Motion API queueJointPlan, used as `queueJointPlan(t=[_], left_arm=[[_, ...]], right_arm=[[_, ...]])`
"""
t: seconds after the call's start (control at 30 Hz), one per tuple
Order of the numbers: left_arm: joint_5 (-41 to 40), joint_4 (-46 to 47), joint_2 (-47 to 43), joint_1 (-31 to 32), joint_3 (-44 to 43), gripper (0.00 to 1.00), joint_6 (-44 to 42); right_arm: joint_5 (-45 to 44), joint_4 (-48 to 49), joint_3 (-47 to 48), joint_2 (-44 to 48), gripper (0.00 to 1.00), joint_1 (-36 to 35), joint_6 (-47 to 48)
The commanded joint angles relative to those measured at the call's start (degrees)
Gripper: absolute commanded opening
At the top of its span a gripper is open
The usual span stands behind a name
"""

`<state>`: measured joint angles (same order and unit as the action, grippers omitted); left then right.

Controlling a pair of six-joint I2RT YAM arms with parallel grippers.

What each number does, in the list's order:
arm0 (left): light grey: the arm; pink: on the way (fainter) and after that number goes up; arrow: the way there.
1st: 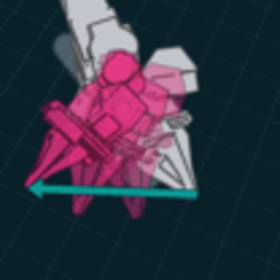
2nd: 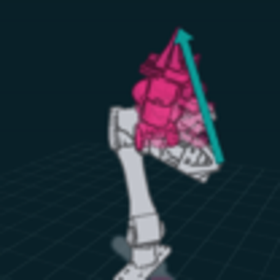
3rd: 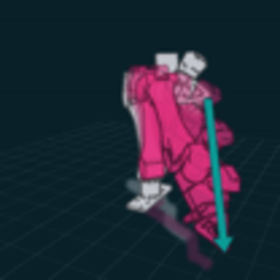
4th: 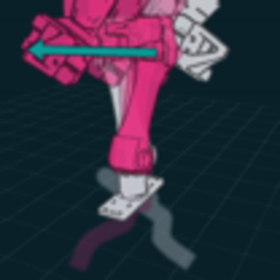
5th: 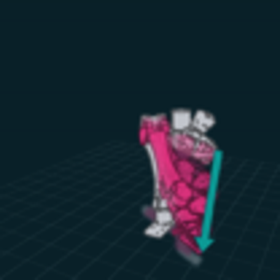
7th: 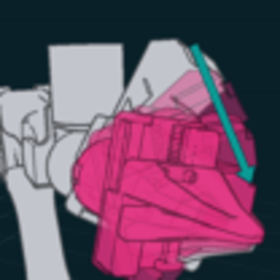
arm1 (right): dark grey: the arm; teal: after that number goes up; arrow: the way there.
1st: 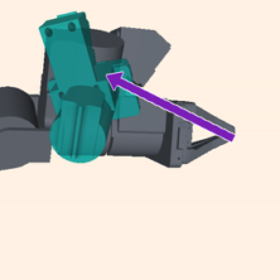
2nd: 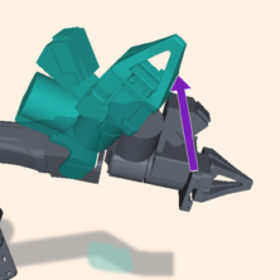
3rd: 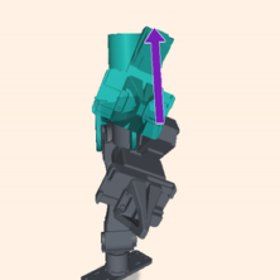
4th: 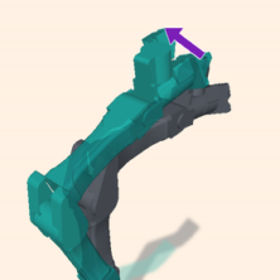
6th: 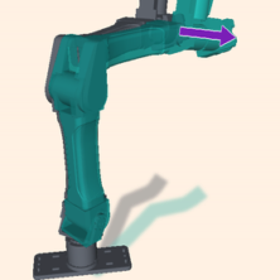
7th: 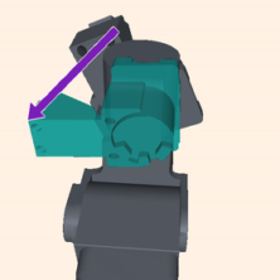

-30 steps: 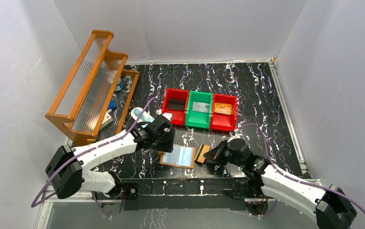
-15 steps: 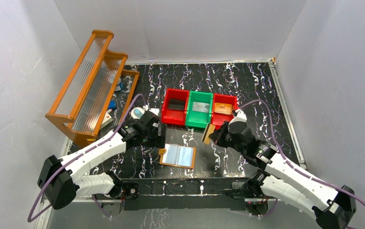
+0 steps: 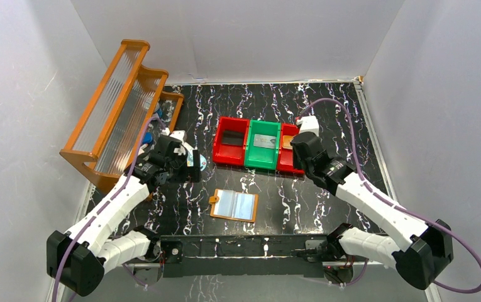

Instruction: Take the credit cards out of the card holder

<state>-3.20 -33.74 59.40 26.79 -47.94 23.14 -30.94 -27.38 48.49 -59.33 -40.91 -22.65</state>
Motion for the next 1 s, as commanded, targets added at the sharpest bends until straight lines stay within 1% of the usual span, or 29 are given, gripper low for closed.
queueJointPlan(t=[0.0,0.1,0.2,0.33,0.43,0.53,0.57,0.63,0.7,0.83,0.97], left_arm=[[-1.33,0.54,-2.99,-0.33,1.21,0.98,-1.83],[-2.17,1.20,-5.47,-0.38,2.15,0.98,-1.69],[-3.44,1.38,-5.53,-0.30,2.34,0.98,-1.84],[-4.65,1.21,-3.16,-0.31,1.46,0.98,-2.67],[-4.12,1.03,-2.47,-0.32,1.30,0.98,-2.83],[-4.42,1.24,-2.75,-0.26,1.66,0.99,-2.62],[-4.33,1.29,-2.79,-0.32,1.67,0.98,-2.58],[-4.30,1.28,-2.74,-0.30,1.58,0.98,-2.57],[-5.04,1.10,-3.03,-0.32,1.50,0.98,-2.56],[-5.54,1.03,-4.69,-0.33,1.76,0.98,-2.28],[-6.16,1.08,-5.20,-0.31,1.87,0.98,-2.13]], right_arm=[[3.38,10.36,0.45,-0.22,0.00,5.45,18.69],[11.36,10.79,1.78,-3.10,0.00,9.14,26.59],[16.70,14.01,0.15,-5.37,0.00,10.02,36.09],[14.09,15.09,1.03,-8.90,0.00,10.22,44.28],[11.08,15.57,2.37,-11.34,0.00,10.44,49.27],[8.10,16.16,1.61,-11.50,0.00,10.49,56.58],[8.28,16.92,1.03,-11.10,0.00,10.73,58.84],[11.86,18.96,0.02,-10.57,0.00,11.59,61.21],[13.55,19.45,0.21,-11.26,0.00,11.86,62.84],[12.92,21.36,-0.21,-13.69,0.00,12.16,67.76],[13.76,23.10,0.11,-16.35,0.00,12.23,70.30]])
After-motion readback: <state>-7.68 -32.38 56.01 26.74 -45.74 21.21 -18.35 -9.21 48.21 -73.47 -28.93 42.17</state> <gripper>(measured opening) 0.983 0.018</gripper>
